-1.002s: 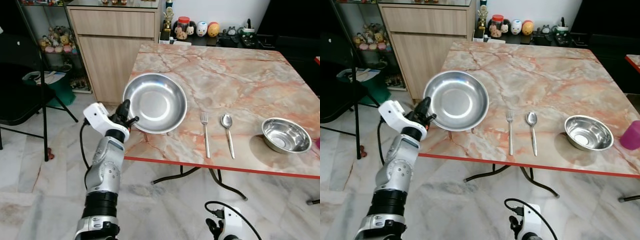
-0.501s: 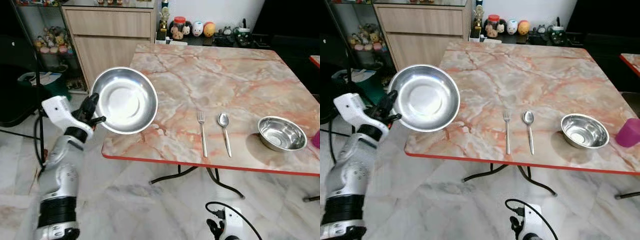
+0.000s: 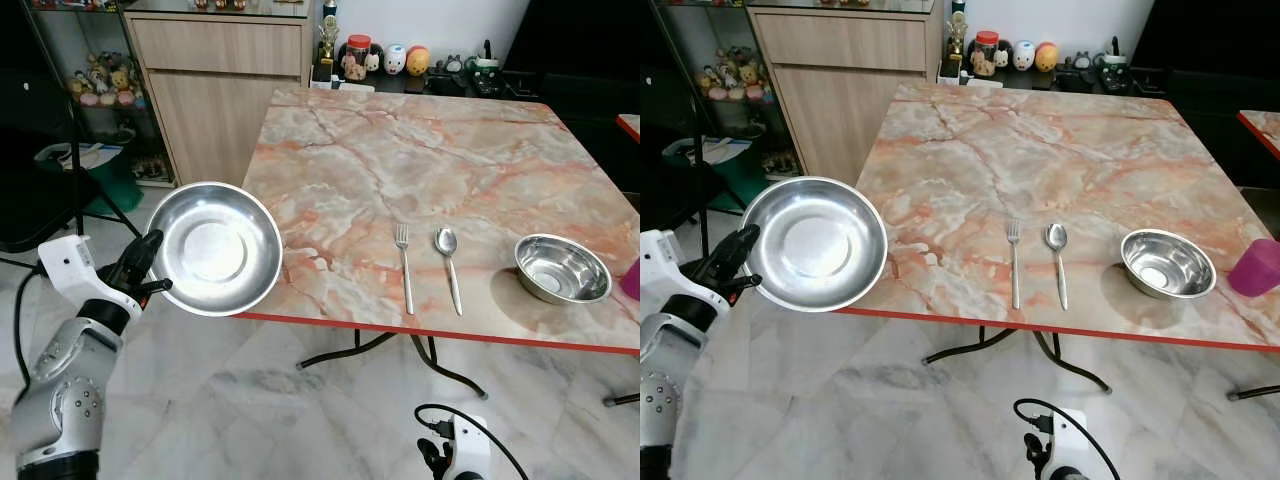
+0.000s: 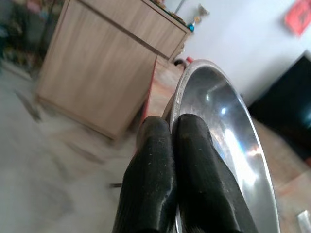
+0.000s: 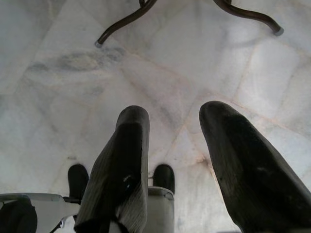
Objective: Setting the table
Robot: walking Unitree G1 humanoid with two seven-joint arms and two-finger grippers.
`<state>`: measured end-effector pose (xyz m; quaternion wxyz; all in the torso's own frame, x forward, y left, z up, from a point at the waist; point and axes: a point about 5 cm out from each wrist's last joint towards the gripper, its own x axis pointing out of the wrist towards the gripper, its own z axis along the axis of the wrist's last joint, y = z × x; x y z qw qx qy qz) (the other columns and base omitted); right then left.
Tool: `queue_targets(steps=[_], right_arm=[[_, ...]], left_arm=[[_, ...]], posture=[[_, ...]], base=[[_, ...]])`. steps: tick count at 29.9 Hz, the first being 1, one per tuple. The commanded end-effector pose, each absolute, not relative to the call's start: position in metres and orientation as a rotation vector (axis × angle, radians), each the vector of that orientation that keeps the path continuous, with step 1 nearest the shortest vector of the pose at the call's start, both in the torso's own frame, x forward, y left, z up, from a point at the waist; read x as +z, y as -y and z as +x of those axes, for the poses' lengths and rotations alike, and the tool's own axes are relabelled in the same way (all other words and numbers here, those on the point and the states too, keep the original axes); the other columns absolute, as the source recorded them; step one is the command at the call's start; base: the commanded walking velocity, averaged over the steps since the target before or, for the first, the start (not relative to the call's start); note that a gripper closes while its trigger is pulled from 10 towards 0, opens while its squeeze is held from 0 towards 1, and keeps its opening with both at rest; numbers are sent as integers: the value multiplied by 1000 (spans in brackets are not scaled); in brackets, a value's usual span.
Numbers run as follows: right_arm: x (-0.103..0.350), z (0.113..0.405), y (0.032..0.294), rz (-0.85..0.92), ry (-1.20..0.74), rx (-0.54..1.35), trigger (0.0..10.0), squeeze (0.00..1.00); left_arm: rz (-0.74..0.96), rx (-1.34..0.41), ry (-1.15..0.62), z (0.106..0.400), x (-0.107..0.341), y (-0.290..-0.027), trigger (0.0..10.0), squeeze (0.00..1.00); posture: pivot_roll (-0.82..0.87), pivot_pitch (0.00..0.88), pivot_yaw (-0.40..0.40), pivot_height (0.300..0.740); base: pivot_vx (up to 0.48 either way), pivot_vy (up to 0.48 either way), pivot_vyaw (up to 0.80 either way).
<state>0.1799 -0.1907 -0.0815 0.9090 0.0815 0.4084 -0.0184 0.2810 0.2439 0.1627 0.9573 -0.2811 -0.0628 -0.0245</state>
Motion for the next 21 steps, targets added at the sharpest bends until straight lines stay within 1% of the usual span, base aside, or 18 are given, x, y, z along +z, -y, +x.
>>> queue_targets(steps=[1,4,8,9,11,12,14,20,21], right_arm=[[-82,177,193,168,-842,-48,10000,0],[-83,177,193,170,-841,-51,10000,0],[-83,176,193,174,-842,-52,10000,0],[-83,176,193,176,-842,-52,10000,0],[-83,176,193,181,-841,-51,10000,0],[-83,176,193,182,-840,-51,10000,0],[-82,177,193,183,-841,-46,10000,0],[-83,176,192,185,-840,-55,10000,0],[-83,177,192,187,-839,-56,10000,0]], left_arm=[[-652,-59,175,281,175,-242,10000,0],[-692,-68,170,277,176,-241,10000,0],[-679,-82,164,276,180,-242,10000,0],[-662,-92,162,276,181,-242,10000,0],[-571,-141,147,278,183,-236,10000,0],[-561,-146,144,278,183,-235,10000,0],[-620,-116,150,280,182,-234,10000,0],[-682,-123,146,283,179,-220,10000,0],[-687,-132,149,284,180,-217,10000,0]], posture=[[69,0,-67,740],[70,0,-66,740],[74,0,-66,740],[75,0,-66,740],[78,0,-67,740],[78,0,-67,740],[76,0,-65,740],[66,0,-62,740],[63,0,-60,740]], base=[[0,0,0],[0,0,0],[0,0,0],[0,0,0],[0,0,0],[0,0,0],[0,0,0],[0,0,0],[0,-244,0]])
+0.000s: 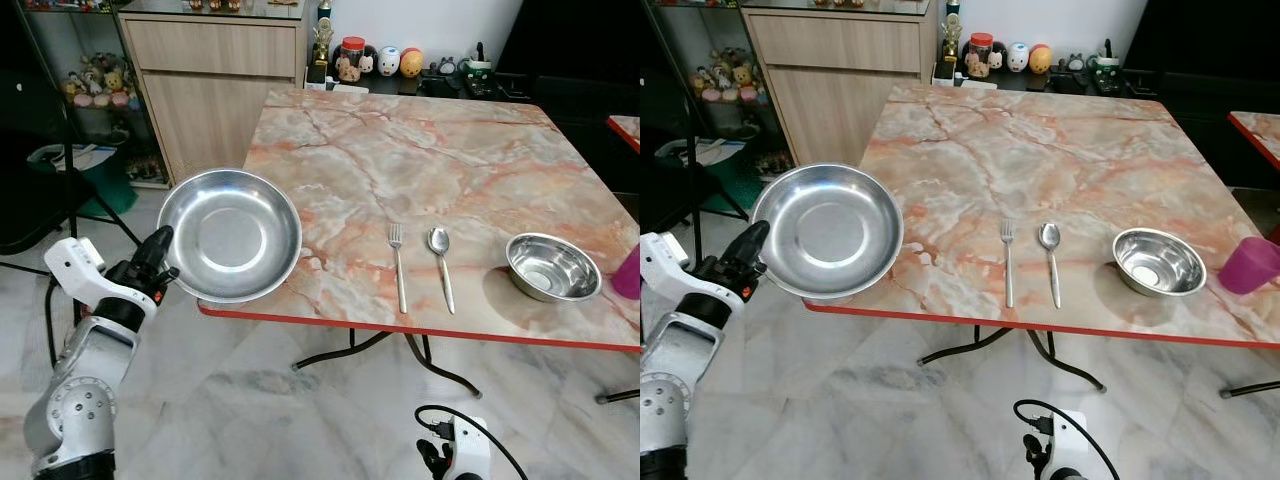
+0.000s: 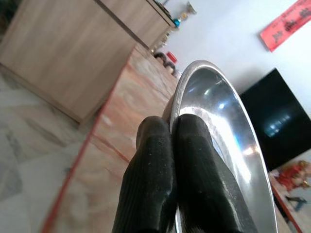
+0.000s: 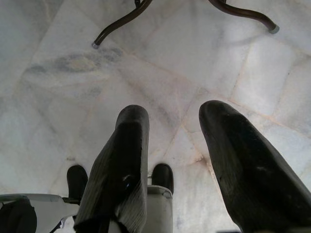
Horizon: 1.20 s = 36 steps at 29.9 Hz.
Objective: Setting the table
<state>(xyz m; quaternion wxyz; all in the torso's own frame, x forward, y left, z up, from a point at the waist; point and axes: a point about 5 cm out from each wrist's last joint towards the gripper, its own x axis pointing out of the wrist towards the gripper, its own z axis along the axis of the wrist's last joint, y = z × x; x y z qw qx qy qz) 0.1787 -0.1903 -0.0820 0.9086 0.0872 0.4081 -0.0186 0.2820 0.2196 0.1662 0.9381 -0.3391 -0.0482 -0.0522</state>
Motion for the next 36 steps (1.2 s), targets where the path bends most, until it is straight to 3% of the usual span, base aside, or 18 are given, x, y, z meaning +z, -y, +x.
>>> queue_targets(steps=[1,36], right_arm=[[-83,177,192,187,-839,-56,10000,0],[-83,177,192,192,-847,-62,10000,0]], left_arm=[[-691,-137,151,284,180,-216,10000,0],[-744,-173,182,292,188,-201,10000,0]], posture=[[63,0,-60,740],[55,0,-54,740]], base=[[0,-244,0],[0,-367,0]])
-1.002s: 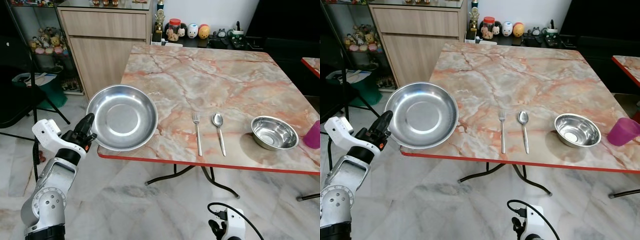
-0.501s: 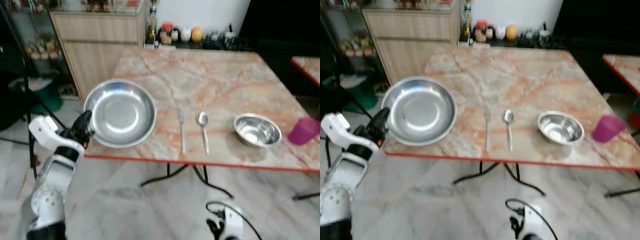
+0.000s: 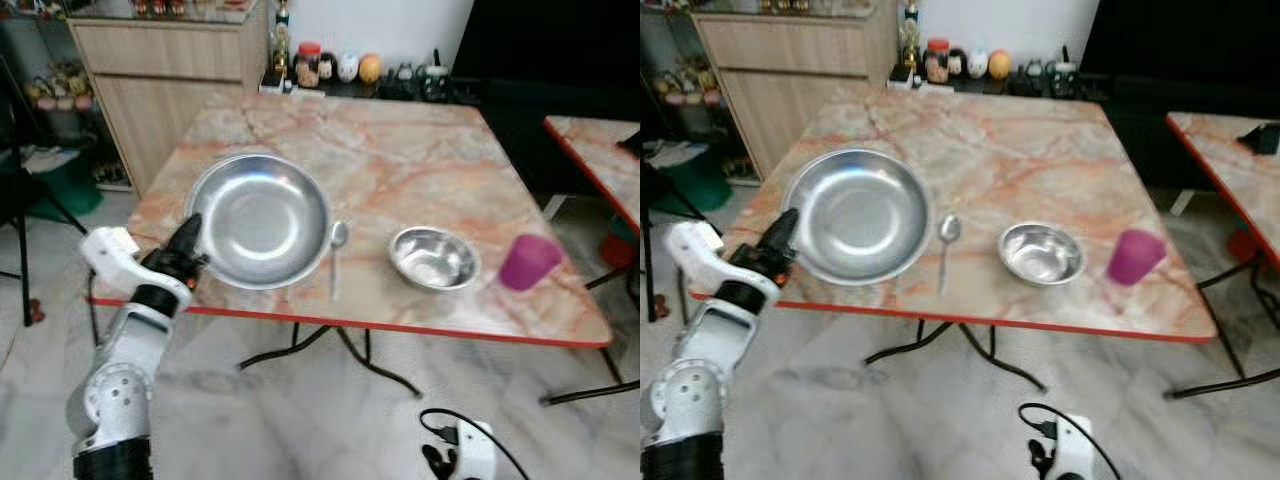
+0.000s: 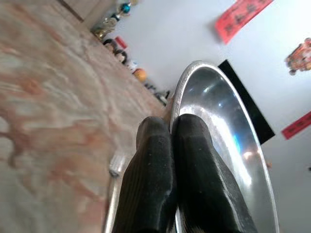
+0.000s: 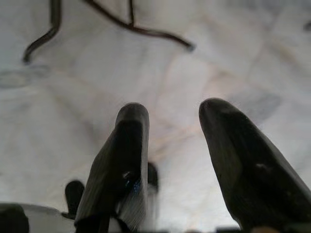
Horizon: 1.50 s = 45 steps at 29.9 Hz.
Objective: Setting the table
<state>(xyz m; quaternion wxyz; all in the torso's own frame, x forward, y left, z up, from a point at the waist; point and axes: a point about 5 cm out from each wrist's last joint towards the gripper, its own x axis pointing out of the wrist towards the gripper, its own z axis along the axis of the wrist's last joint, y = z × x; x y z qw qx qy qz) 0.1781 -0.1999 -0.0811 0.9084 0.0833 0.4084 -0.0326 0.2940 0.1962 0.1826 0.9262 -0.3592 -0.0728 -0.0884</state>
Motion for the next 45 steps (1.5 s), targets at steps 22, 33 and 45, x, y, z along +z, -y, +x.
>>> queue_targets(steps=[22,33,45], right_arm=[[-84,176,189,201,-850,-68,10000,0],[-84,177,190,196,-854,-64,10000,0],[-84,177,190,197,-854,-69,10000,0]], left_arm=[[-779,-216,222,297,202,-189,10000,0],[-778,-227,226,294,205,-185,10000,0],[-782,-234,213,294,203,-182,10000,0]], posture=[[84,0,-45,740],[82,0,-47,740],[69,0,-45,740]], base=[[0,-413,0],[0,-411,0],[0,-409,0]])
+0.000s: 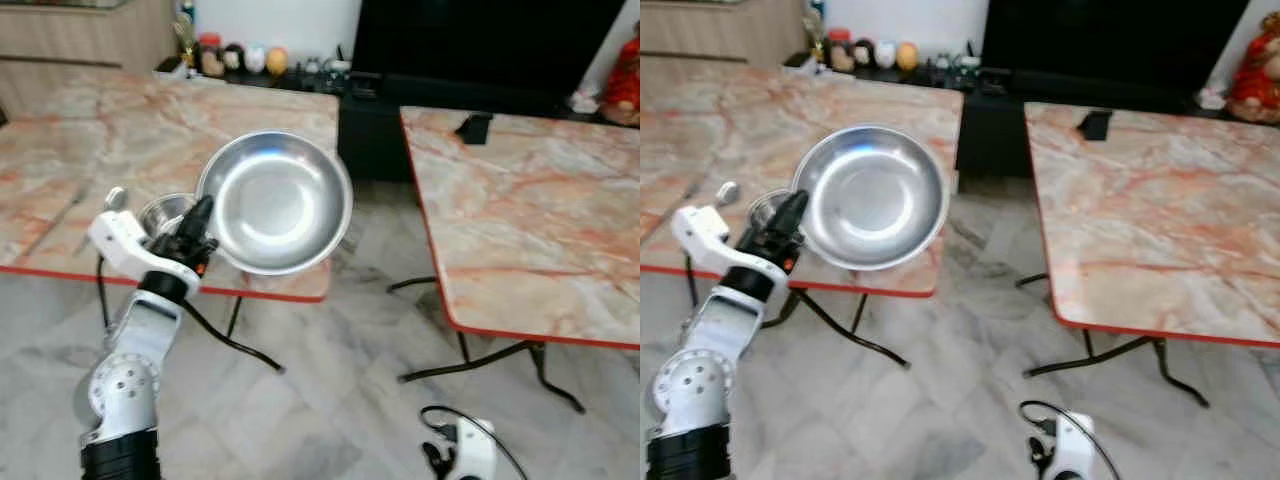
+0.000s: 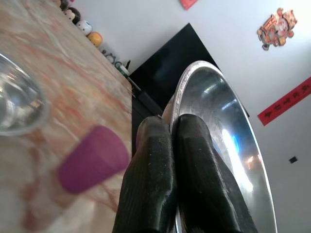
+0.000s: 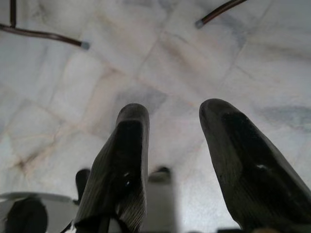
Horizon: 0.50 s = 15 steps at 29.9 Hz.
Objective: Setting the table
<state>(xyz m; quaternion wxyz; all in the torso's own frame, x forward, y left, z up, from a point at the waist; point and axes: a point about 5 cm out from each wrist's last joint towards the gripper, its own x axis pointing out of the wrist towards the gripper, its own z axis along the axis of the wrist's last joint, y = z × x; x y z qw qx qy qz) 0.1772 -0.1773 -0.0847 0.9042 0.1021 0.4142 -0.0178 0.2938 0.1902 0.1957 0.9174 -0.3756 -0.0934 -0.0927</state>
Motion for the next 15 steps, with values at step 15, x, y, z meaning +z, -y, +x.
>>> queue_targets(steps=[15], right_arm=[[-84,177,189,198,-852,-70,10000,0]], left_arm=[[-760,-255,192,294,201,-179,10000,0]], posture=[[64,0,-42,740]], base=[[0,-406,0]])
